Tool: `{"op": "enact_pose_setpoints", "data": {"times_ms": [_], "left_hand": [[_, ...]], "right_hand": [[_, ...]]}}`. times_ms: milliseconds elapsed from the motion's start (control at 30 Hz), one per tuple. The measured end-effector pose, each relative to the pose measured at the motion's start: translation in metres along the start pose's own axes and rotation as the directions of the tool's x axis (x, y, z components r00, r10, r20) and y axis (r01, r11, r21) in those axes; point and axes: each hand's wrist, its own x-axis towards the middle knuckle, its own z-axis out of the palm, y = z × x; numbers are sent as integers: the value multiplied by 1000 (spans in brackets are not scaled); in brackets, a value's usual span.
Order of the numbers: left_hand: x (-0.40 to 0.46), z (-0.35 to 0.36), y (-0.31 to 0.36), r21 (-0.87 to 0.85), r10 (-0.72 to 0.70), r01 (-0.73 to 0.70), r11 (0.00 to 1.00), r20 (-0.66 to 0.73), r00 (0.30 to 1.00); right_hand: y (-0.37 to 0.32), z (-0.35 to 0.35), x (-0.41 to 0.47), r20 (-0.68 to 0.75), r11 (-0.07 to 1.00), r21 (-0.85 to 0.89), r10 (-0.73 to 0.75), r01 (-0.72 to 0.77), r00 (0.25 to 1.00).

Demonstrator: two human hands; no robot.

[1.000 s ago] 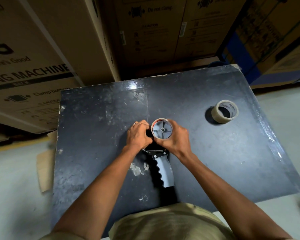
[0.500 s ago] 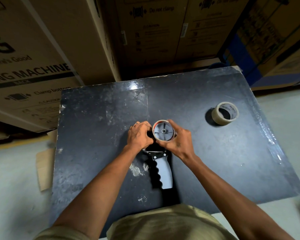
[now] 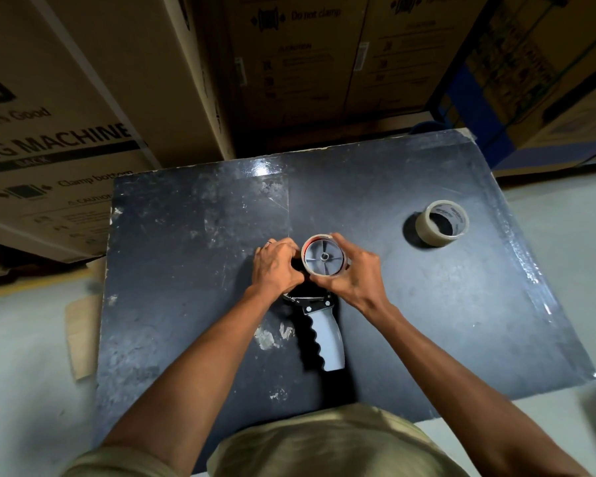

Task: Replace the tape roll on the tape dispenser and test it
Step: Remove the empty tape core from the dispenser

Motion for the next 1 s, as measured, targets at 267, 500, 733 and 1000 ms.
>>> {"op": "enact_pose_setpoints", "data": {"times_ms": [267,500,733,1000], "left_hand": [[2,1,0,5,4,-4,1000,9,1000],[0,2,0,-3,5,-5,1000,-12,1000],[2,1,0,-8,-7,7,1000,1,1000],[3,5,-1,-26,-32,32,999,-23,999]], "right_hand": [[1,-8,12,63,998,40,49,-52,997],[3,-2,-2,-11,993,88,81,-80,997],[-1,-13,10,58,995,82,52,-57,997],[9,-2,-2,31,980,164,111,-115,993]]}}
